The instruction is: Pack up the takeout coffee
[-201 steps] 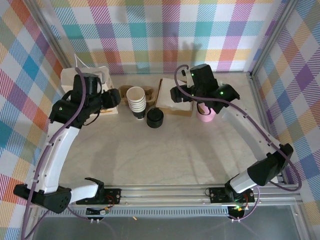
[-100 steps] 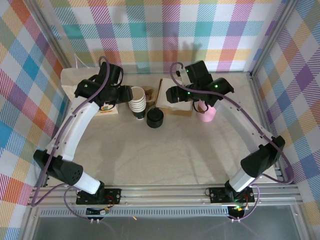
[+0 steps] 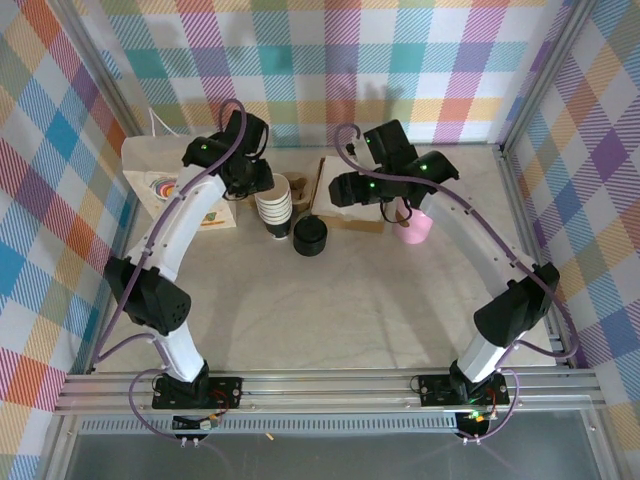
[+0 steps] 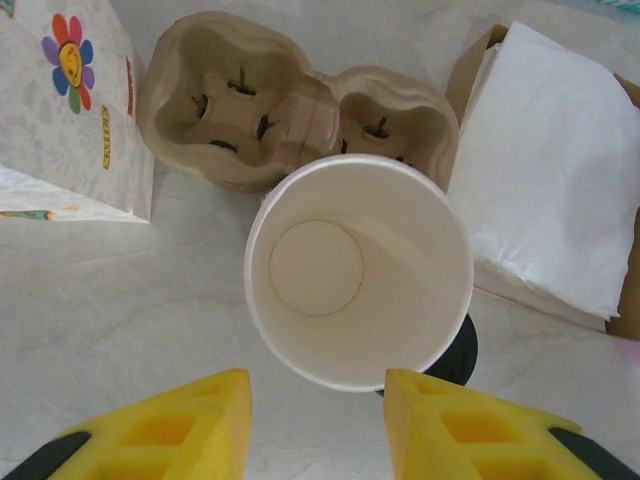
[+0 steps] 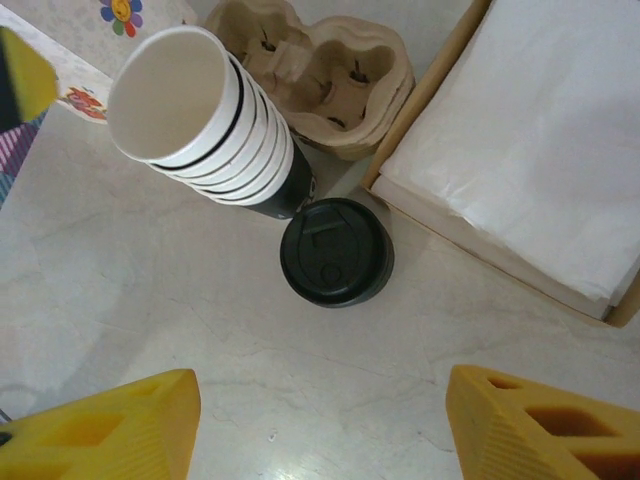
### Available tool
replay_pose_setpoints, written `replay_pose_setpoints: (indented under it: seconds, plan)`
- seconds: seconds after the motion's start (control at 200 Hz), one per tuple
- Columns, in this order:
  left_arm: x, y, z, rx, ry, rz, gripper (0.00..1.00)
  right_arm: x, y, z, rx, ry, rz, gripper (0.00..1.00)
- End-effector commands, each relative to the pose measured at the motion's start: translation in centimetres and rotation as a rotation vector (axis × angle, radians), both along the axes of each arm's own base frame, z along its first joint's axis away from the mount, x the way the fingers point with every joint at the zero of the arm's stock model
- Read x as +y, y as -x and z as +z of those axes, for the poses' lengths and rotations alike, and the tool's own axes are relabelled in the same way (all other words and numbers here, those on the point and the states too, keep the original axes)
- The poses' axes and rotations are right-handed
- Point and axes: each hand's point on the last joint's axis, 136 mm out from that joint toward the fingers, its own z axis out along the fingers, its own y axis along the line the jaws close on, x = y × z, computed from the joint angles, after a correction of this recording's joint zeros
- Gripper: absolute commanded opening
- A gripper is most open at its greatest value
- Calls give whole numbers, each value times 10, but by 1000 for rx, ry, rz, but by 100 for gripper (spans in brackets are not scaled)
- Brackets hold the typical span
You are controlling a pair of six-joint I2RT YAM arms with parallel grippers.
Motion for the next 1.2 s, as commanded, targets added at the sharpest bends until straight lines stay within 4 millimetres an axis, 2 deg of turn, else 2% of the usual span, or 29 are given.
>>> replay_pose_setpoints:
  seconds: [0.0, 0.36, 0.565, 0.815, 1.195]
  plan:
    - [10, 0, 0, 28, -5, 40, 39, 10, 3, 7, 8, -31, 41, 65]
    - [18, -14, -30, 144, -20, 80, 35, 15, 4, 7, 22, -33, 74, 66]
    - [20, -18, -35, 165, -35, 78, 34, 14, 5, 4, 23, -20, 86, 67]
    - [20, -17, -45, 200, -21, 84, 29, 17, 5, 0, 40, -20, 97, 69]
    - [23, -19, -49, 218, 0, 91, 25, 19, 6, -4, 56, -14, 109, 70]
